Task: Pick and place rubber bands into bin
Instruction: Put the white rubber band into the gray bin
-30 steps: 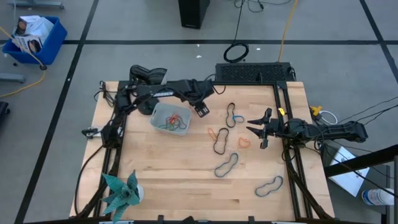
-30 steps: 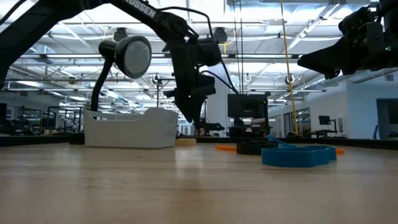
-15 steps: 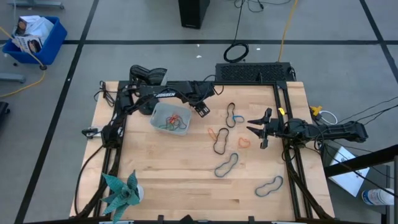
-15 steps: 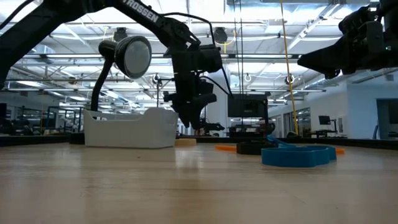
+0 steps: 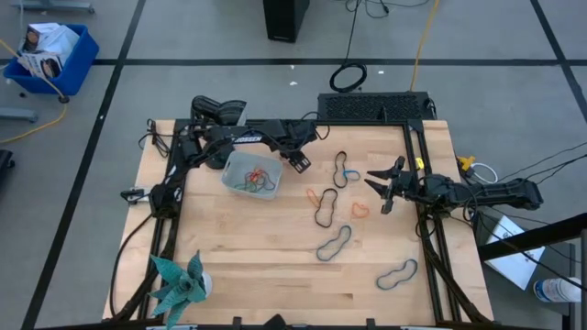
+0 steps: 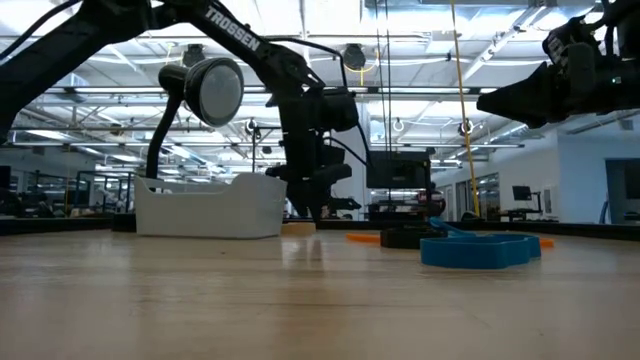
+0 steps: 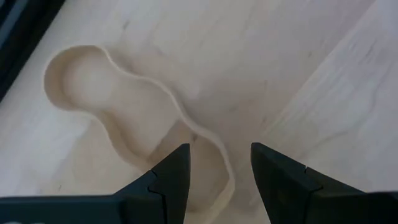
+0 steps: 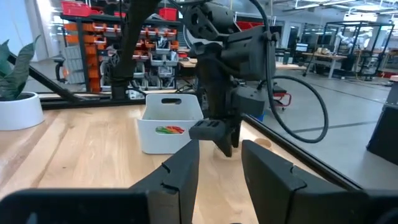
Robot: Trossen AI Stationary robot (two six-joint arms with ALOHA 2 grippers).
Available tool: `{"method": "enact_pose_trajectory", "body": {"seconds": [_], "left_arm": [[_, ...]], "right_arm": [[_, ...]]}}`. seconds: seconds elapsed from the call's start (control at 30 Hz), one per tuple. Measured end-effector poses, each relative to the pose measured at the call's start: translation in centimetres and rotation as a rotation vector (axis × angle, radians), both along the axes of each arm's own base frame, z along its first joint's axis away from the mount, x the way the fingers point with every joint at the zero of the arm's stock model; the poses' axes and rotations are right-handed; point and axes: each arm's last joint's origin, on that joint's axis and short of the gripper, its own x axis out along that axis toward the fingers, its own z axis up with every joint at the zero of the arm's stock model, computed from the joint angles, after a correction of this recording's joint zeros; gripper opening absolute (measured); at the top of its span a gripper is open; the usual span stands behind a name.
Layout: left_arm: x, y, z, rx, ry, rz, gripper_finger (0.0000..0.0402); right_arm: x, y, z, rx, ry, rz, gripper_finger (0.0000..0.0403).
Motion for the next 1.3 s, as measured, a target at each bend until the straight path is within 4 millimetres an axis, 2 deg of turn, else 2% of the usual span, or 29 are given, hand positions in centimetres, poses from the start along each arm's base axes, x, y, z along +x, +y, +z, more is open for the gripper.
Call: {"method": "enact_pose_trajectory", "body": {"seconds": [0.3, 0.67, 1.0, 1.3], "left_arm": [[0.0, 0.5, -1.4, -0.009, 0.030, 0.006, 0.0177], [-0.1, 0.4, -1.4, -0.006, 0.045, -0.022, 0.0174], [-0.2, 0.3, -1.4, 0.000, 0.066, -0.040, 0.0089], [-0.3, 0.2, -1.5, -0.030, 0.069, -0.057, 0.0038]], "right_arm": [[0.0, 0.0, 0.0, 0.007, -0.002, 0.004, 0.0116], [0.0, 0.0, 0.0, 0.007, -0.002, 0.004, 0.0116], [0.0, 0.0, 0.0, 0.007, -0.001, 0.004, 0.0116], [0.0, 0.0, 0.0, 0.006, -0.001, 0.005, 0.0116]]}}
